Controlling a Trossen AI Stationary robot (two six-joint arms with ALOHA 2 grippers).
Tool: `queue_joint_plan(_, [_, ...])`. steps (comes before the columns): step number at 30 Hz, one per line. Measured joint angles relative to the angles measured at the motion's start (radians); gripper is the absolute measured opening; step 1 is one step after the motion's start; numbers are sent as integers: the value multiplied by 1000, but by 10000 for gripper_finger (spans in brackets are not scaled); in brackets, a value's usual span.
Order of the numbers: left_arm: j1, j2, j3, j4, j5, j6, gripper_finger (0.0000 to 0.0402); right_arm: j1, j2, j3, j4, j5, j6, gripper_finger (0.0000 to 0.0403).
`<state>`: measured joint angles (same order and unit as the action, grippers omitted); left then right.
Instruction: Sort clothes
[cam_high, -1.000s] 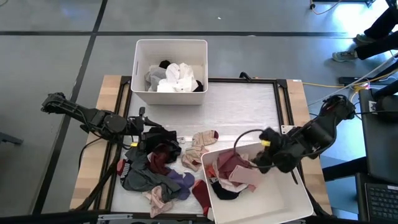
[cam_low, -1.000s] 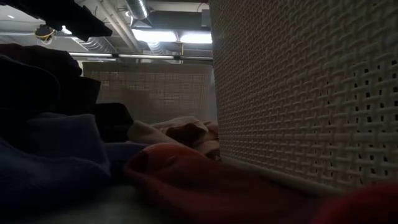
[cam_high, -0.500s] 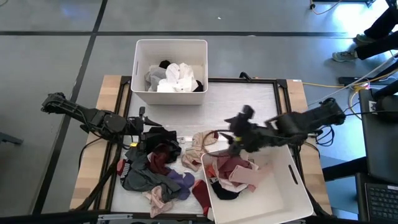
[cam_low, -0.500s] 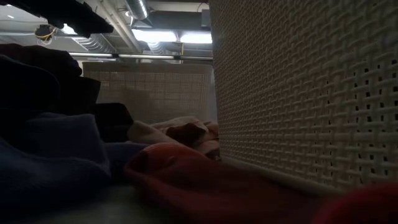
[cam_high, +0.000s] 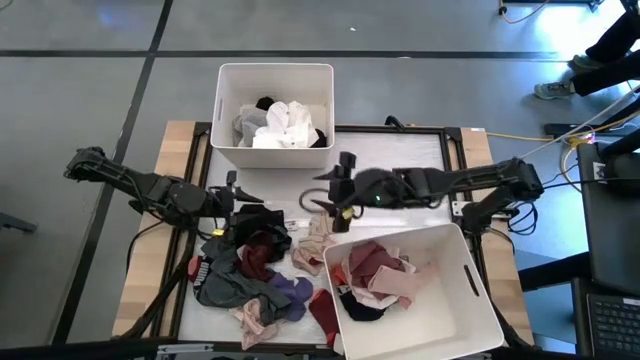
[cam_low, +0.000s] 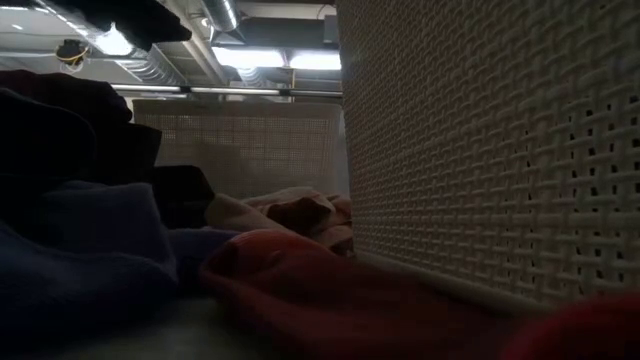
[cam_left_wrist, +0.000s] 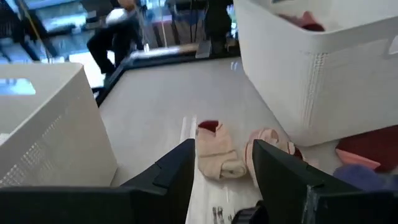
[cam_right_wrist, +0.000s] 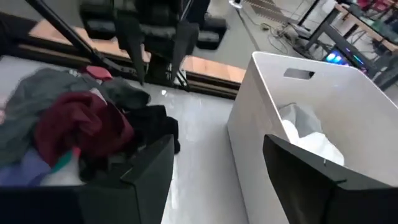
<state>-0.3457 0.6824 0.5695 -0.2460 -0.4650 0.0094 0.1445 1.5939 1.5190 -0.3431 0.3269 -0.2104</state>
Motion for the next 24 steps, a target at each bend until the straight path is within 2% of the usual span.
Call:
queue_joint_plan(6, [-1,204,202,-274,-36,-127,153,-63,-10,-119,130,-142,-28,248])
queue_joint_plan(14, [-55,471,457,-602,-5,-385,153,-60,-139,-308,290,-187,-81,248])
queue_joint_plan(20, [-139,599,570,-679,103,-581,153,-60,-295,-525,482,-191,-46,248])
queue_joint_plan(24, [-205,636,587,-695,149,-723,153,-59,-380,-639,523,-217,11,248])
